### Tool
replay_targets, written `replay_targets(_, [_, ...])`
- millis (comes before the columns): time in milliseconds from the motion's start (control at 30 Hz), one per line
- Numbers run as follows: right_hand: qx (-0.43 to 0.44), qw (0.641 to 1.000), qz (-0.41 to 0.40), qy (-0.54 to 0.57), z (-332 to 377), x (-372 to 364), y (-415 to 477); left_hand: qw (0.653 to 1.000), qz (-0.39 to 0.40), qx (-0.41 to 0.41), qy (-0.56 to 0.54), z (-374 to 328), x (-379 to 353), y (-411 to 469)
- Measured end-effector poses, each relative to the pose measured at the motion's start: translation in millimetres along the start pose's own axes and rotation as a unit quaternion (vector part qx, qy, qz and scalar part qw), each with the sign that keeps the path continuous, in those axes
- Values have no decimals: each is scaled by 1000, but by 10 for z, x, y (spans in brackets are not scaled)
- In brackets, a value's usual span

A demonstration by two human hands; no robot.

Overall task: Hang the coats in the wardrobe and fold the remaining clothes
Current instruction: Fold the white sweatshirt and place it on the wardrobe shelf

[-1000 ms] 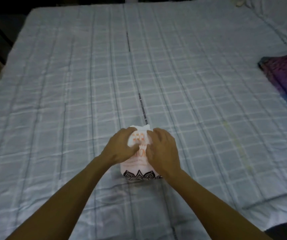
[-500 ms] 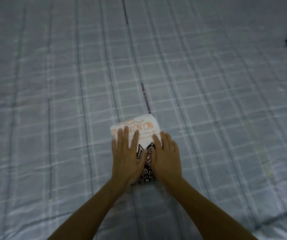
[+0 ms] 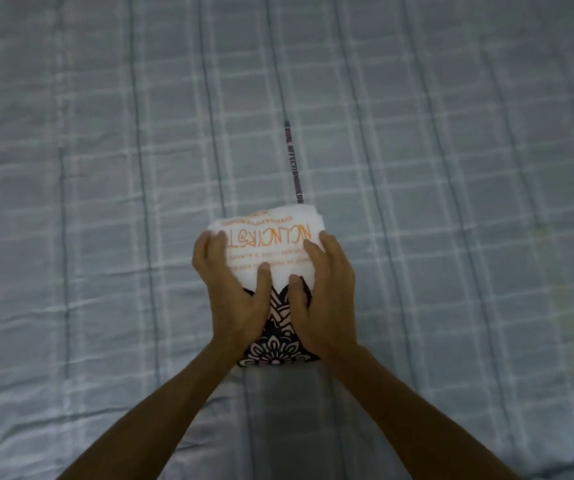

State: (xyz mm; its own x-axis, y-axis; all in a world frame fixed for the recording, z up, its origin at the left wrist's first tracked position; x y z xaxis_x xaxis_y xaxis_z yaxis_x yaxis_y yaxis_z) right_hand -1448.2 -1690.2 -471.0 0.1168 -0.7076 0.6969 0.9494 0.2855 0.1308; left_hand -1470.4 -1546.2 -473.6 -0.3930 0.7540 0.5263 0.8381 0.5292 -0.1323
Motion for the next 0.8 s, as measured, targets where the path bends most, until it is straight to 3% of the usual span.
replay_targets(67, [-78, 996, 18, 35, -79, -32, 88, 990, -19, 132, -50, 53, -8, 32])
replay_targets(133, [-101, 991, 60, 62, -98, -83, 154, 983, -3, 171, -65, 55, -18, 61])
replay_targets(300, [-50, 997, 15, 56, 44, -20, 191, 990, -20, 121, -66, -4, 31, 48])
replay_targets(433, [-33, 999, -36, 8, 62, 132, 99, 993, 28, 73, -89, -134, 11, -15])
replay_targets(533, [-127, 991, 1, -33, -74, 48, 64, 992, 84, 74, 57, -64, -130, 83])
replay_targets(600, [-145, 987, 1, -70, -102, 20, 141, 974, 63, 52, 210, -16, -196, 187])
replay_targets(667, [-85, 987, -2, -134, -10, 52, 245, 953, 45, -58, 293, -199, -205, 201])
replay_targets(733, [6, 988, 21, -150, 122, 44, 305, 942, 77, -150, 289, -302, -214, 154])
replay_targets(800, [68, 984, 65, -152, 132, -88, 311, 945, 115, -145, 268, -182, -227, 165])
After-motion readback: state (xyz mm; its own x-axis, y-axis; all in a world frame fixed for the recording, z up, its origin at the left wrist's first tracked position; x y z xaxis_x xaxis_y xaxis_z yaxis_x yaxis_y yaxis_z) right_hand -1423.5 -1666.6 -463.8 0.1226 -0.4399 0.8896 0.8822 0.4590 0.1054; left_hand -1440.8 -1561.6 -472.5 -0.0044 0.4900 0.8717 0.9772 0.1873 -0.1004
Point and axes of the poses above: each hand's wrist, its own y-axis towards the middle knuckle, its own x-axis out of the back of the hand, z = x × y, the point moved 5 cm from there along y, towards the middle knuckle, and after that the axes turned 9 degrees about x, right-handed, at the moved point
